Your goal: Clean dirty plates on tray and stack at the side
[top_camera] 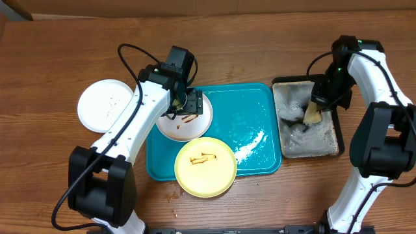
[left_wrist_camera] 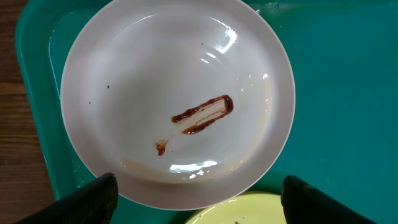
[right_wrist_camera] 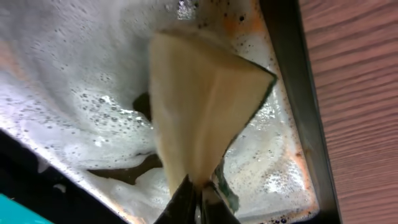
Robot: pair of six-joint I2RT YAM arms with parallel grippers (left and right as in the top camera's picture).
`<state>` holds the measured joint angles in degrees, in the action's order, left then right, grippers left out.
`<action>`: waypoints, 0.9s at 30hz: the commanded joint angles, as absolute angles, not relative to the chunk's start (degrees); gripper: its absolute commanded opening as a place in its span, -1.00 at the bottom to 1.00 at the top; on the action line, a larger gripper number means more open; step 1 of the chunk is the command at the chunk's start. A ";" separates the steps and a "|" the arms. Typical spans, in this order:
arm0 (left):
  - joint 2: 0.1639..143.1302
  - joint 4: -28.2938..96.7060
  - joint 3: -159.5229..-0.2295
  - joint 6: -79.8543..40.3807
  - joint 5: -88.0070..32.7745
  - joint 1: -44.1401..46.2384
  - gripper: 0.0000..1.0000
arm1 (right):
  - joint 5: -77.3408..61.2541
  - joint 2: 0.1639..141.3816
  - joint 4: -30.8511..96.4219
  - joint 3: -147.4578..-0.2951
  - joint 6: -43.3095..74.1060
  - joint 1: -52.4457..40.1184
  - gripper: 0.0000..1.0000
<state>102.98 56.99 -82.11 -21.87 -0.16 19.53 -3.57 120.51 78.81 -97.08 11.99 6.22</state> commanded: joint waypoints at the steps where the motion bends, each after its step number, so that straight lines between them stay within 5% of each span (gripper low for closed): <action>1: 102.00 56.77 -82.70 -20.12 0.54 19.97 0.69 | -3.05 120.55 79.11 -100.09 12.08 5.61 -0.92; 27: 102.00 56.55 -82.65 -19.27 0.43 19.97 0.68 | 17.23 120.57 89.65 -101.60 22.57 -1.50 -0.92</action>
